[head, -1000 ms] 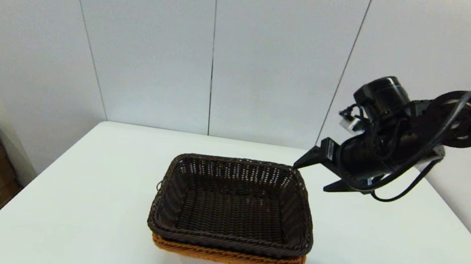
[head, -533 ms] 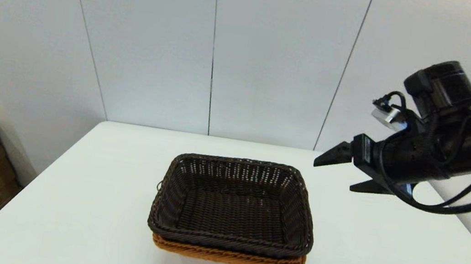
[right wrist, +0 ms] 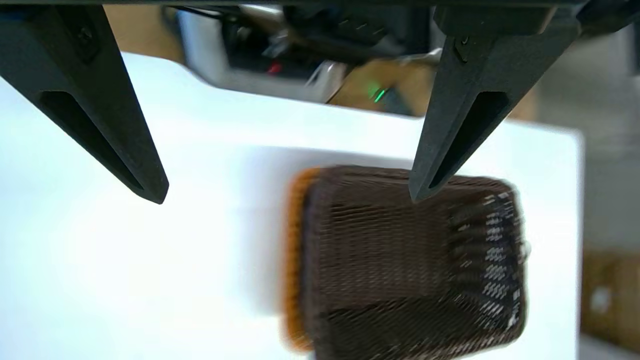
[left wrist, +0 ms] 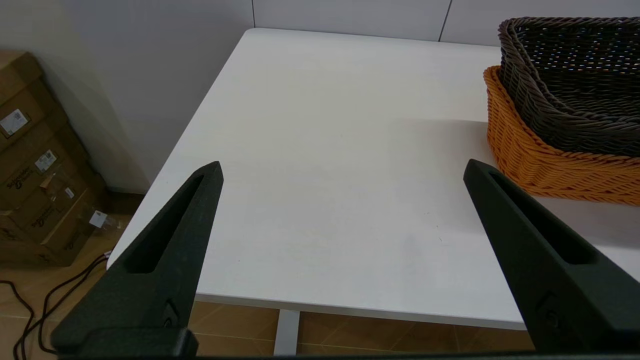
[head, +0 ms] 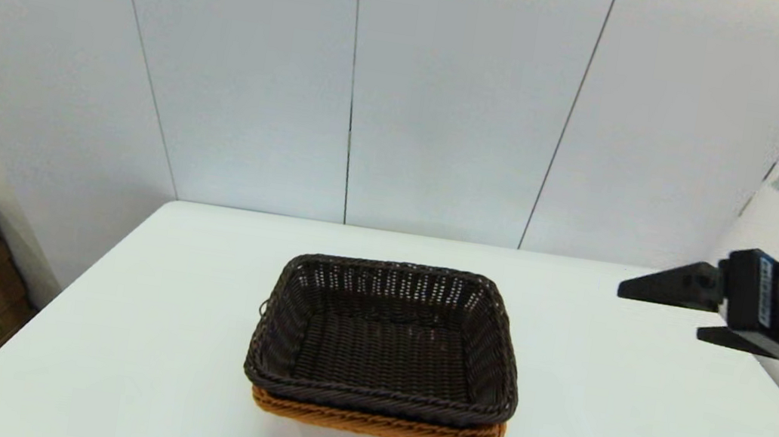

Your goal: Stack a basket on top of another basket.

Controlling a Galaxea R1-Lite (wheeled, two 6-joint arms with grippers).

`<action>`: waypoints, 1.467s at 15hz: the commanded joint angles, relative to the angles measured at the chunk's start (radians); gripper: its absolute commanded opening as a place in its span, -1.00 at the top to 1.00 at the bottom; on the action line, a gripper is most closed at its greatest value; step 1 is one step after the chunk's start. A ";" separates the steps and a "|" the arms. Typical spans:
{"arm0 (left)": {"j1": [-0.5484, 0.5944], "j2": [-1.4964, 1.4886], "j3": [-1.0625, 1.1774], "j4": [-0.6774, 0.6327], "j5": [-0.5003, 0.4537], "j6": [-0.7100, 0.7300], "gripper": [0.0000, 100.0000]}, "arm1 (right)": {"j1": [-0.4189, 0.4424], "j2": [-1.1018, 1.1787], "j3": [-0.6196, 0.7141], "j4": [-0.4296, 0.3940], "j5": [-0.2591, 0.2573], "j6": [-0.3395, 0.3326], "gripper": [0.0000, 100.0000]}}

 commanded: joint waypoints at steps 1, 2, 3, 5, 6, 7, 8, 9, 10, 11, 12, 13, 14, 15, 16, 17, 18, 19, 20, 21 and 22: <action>0.001 -0.002 0.000 0.001 0.001 -0.001 -1.00 | -0.009 -0.292 0.144 0.007 -0.156 0.002 -1.00; 0.000 -0.002 0.000 0.001 0.001 -0.001 -1.00 | -0.026 -0.340 0.178 0.007 -0.181 0.002 -1.00; 0.000 -0.002 0.000 0.001 0.001 -0.001 -1.00 | -0.050 -0.390 0.207 0.007 -0.201 0.002 -1.00; 0.000 -0.002 0.000 0.001 0.001 -0.001 -1.00 | -0.115 -0.484 0.240 0.009 -0.212 0.000 -1.00; 0.000 -0.002 0.000 0.001 0.001 -0.001 -1.00 | -0.147 -0.530 0.257 0.009 -0.212 -0.006 -1.00; 0.001 -0.002 0.000 0.001 0.001 -0.001 -1.00 | -0.173 -0.577 0.277 0.009 -0.213 -0.023 -1.00; 0.000 -0.002 0.000 0.001 0.001 -0.001 -1.00 | -0.208 -0.634 0.303 0.009 -0.213 -0.041 -1.00; 0.000 -0.002 0.000 0.001 0.001 -0.001 -1.00 | -0.239 -0.675 0.331 0.009 -0.213 -0.052 -1.00; 0.001 -0.002 0.000 0.001 0.001 -0.001 -1.00 | -0.259 -0.703 0.359 0.007 -0.213 -0.063 -1.00; 0.000 -0.002 0.000 0.001 0.001 -0.001 -1.00 | -0.270 -0.738 0.392 0.002 -0.213 -0.084 -1.00; 0.001 -0.002 0.000 0.001 0.001 -0.001 -1.00 | -0.273 -0.778 0.423 -0.001 -0.212 -0.106 -1.00; 0.000 -0.002 0.000 0.001 0.001 -0.001 -1.00 | -0.273 -0.826 0.448 -0.001 -0.209 -0.118 -1.00; 0.000 -0.002 0.000 0.001 0.001 -0.001 -1.00 | -0.283 -0.872 0.474 -0.001 -0.210 -0.138 -1.00; 0.000 -0.002 0.000 0.001 0.001 -0.001 -1.00 | -0.317 -0.898 0.484 -0.001 -0.210 -0.149 -1.00; 0.001 -0.002 0.000 0.001 0.001 -0.001 -1.00 | -0.365 -0.918 0.492 0.001 -0.205 -0.170 -1.00; 0.001 -0.002 0.000 0.001 0.001 -0.001 -1.00 | -0.411 -0.949 0.512 -0.001 -0.196 -0.213 -1.00; 0.000 -0.002 0.000 0.001 0.001 -0.001 -1.00 | -0.446 -0.988 0.533 -0.002 -0.185 -0.256 -1.00; 0.000 -0.002 0.000 0.001 0.001 -0.001 -1.00 | -0.467 -1.021 0.543 0.002 -0.156 -0.261 -1.00; 0.000 -0.002 0.000 0.001 0.001 -0.001 -1.00 | -0.467 -1.021 0.546 0.005 -0.133 -0.241 -1.00; 0.000 -0.002 0.000 0.001 0.001 -0.001 -1.00 | -0.458 -1.018 0.546 0.010 -0.107 -0.215 -1.00; 0.000 -0.002 0.000 0.001 0.001 -0.001 -1.00 | -0.458 -1.008 0.546 0.012 -0.078 -0.204 -1.00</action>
